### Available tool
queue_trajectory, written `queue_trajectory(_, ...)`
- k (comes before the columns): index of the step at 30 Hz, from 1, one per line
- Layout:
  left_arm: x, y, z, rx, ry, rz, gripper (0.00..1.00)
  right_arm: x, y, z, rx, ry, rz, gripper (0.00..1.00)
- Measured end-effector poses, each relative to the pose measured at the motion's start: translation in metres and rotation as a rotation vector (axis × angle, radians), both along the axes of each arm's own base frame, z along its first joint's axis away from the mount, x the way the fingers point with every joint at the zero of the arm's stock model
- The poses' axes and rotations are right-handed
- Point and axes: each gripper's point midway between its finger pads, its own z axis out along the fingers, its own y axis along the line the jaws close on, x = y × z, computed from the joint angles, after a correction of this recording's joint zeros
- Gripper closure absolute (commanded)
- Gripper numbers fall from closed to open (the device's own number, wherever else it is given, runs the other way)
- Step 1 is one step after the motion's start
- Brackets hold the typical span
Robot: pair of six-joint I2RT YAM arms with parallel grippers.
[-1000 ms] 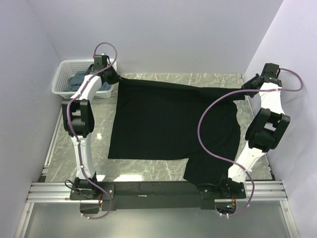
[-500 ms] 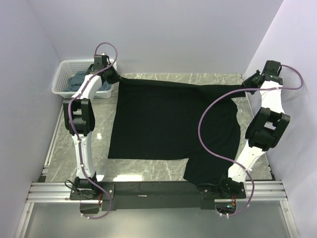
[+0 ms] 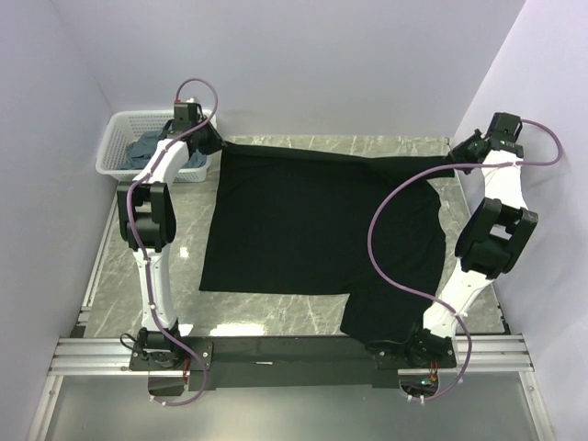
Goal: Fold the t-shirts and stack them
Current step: Fold the tshirt
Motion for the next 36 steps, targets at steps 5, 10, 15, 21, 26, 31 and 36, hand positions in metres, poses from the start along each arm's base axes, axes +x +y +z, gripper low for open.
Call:
queue_trajectory(5,-0.018,0.001,-0.026,-0.006,0.086,-0.004,0.84,-0.016,0.000,-0.017,-0.008,0.076,-0.009,1.00)
queue_trajectory(10,-0.054,0.002,-0.041,-0.002,0.187,-0.007,0.84,-0.046,0.001,-0.034,-0.026,0.182,-0.029,1.00)
queue_trajectory(15,-0.088,0.006,-0.030,0.006,0.215,0.002,0.84,-0.072,0.003,-0.038,-0.038,0.242,-0.043,1.00)
queue_trajectory(21,-0.121,0.008,-0.033,0.005,0.251,0.011,0.84,-0.091,0.003,-0.049,-0.051,0.303,-0.060,1.00)
queue_trajectory(26,-0.150,0.010,-0.077,0.000,0.340,0.027,0.84,-0.113,0.007,-0.076,-0.035,0.391,-0.068,1.00)
queue_trajectory(31,-0.164,0.012,-0.105,0.004,0.373,0.041,0.82,-0.127,0.008,-0.101,-0.026,0.468,-0.076,0.98)
queue_trajectory(36,-0.158,0.014,-0.108,0.007,0.353,0.051,0.71,-0.136,0.008,-0.118,-0.020,0.520,-0.088,0.75)
